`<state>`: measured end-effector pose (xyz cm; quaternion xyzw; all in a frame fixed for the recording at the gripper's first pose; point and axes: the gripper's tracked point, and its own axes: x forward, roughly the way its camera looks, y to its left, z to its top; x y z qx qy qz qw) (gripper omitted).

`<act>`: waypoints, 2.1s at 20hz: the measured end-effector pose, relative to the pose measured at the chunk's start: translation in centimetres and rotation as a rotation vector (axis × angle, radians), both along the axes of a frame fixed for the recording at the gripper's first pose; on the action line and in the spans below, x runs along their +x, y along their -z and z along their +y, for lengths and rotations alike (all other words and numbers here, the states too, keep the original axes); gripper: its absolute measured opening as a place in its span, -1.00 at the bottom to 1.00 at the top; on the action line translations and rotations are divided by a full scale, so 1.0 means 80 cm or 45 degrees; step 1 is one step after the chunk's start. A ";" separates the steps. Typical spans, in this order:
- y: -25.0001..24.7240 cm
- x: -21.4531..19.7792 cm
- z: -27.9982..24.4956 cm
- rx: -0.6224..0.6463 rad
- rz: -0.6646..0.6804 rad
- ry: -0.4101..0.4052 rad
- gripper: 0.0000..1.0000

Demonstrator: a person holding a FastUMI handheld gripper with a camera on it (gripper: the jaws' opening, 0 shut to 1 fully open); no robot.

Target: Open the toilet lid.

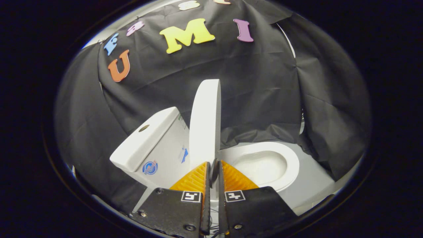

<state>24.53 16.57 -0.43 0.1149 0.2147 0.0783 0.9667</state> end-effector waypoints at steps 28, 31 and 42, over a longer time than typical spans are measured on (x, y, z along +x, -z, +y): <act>-0.003 0.001 0.134 -0.220 -0.040 -0.131 -0.69; -0.001 0.003 0.148 -0.246 -0.028 -0.143 -0.69; -0.040 -0.059 0.143 -0.103 -0.125 -0.300 -0.14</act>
